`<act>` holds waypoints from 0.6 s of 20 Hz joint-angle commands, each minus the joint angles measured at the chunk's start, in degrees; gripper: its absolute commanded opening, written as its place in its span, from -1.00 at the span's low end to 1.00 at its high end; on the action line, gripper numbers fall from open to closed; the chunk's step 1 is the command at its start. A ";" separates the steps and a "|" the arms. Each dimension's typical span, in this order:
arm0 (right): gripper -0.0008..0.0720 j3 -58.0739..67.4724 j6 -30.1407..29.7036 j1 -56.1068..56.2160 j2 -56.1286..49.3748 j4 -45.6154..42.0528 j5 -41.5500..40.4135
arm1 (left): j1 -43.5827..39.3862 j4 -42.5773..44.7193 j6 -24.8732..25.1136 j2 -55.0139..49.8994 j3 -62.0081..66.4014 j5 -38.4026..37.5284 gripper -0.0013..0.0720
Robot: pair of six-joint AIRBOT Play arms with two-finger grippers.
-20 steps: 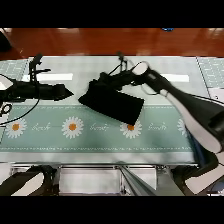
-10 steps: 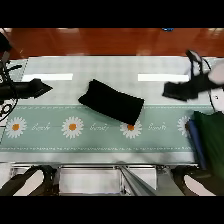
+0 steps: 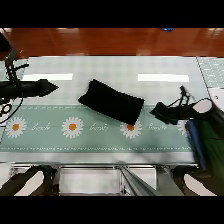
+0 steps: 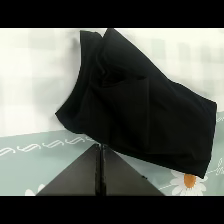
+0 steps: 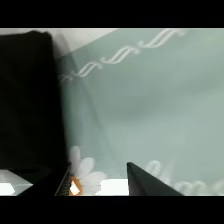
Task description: Fold the shirts.
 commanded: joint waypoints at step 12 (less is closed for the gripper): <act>-0.67 19.89 -18.05 11.54 -27.34 20.79 3.34 | -0.59 0.04 0.07 -2.47 -0.02 0.55 -0.91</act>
